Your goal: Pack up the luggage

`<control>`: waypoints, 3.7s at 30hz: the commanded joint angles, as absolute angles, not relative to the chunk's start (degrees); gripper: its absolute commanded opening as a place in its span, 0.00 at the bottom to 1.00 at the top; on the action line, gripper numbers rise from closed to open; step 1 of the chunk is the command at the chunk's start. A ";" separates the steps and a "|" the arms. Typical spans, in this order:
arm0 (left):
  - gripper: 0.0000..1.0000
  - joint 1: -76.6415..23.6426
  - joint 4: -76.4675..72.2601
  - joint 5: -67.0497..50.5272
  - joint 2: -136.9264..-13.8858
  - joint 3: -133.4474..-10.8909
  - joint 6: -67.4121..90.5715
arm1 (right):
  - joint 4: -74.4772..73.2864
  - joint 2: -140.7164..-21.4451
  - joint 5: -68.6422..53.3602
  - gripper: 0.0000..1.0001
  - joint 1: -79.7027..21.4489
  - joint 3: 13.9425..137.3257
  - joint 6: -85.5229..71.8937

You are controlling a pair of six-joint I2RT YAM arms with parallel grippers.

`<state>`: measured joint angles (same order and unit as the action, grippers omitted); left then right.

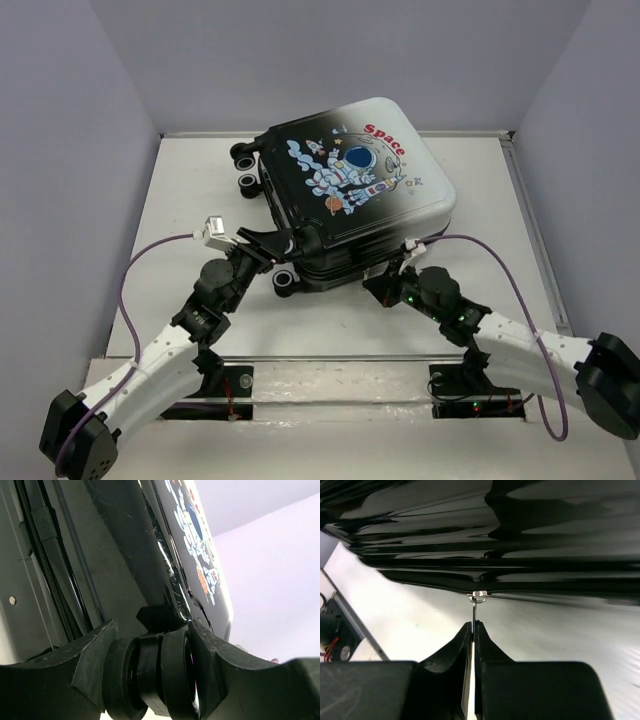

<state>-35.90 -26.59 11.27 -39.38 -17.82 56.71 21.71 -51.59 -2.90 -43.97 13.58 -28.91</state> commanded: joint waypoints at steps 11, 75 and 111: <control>0.06 -36.48 -14.18 5.98 -41.76 -34.24 42.13 | 48.20 -92.98 17.49 0.07 -73.92 40.86 -26.83; 0.99 -21.10 13.98 6.61 -56.77 -52.29 7.83 | -0.70 -43.33 11.25 0.64 -19.86 22.59 -31.55; 0.06 -19.78 7.56 -5.27 -63.82 -54.06 10.01 | 5.71 -60.46 3.96 0.29 -16.27 34.54 -24.97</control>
